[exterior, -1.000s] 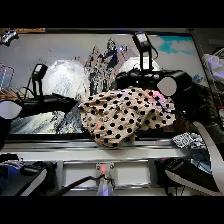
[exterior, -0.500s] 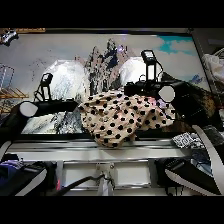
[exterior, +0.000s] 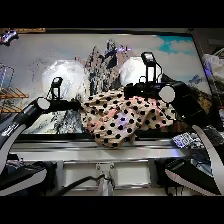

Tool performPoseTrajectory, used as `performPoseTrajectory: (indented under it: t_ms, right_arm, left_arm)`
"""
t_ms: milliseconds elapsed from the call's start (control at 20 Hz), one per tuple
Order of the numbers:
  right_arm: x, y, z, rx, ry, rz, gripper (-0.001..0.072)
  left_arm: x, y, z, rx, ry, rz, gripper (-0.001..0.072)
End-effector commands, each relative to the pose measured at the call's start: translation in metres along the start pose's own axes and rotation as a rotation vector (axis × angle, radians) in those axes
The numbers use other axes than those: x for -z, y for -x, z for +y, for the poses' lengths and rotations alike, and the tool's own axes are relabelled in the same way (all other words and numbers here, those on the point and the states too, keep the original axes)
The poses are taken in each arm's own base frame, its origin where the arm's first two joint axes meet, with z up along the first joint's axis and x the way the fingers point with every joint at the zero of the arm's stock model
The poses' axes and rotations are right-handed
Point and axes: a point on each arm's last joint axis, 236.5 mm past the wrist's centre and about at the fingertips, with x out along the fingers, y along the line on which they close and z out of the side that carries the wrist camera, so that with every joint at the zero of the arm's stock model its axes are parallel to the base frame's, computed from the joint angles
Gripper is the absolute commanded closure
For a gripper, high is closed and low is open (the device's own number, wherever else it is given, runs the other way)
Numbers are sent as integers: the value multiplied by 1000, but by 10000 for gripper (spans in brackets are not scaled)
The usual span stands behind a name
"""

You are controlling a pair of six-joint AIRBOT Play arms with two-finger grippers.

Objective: Fold the clothes and pants, and hang the long-sleeved shirts on hangers.

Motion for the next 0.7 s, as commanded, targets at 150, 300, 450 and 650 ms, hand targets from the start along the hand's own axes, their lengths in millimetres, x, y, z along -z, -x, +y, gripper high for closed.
performPoseTrajectory:
  t_ms: [150,300,450,650]
  right_arm:
    - [-9,1,6,-25,-22,-36,350]
    - [-10,1,6,-27,-22,-38,350]
    - [-11,6,8,-31,-20,-48,350]
    - [-14,12,10,-34,-15,-64,350]
  left_arm:
    - [4,-13,-27,84,-78,15,168]
    - [8,-15,-26,86,-73,32,167]
    - [14,-20,-25,90,-67,56,167]
    - [30,-30,-32,105,-96,105,386]
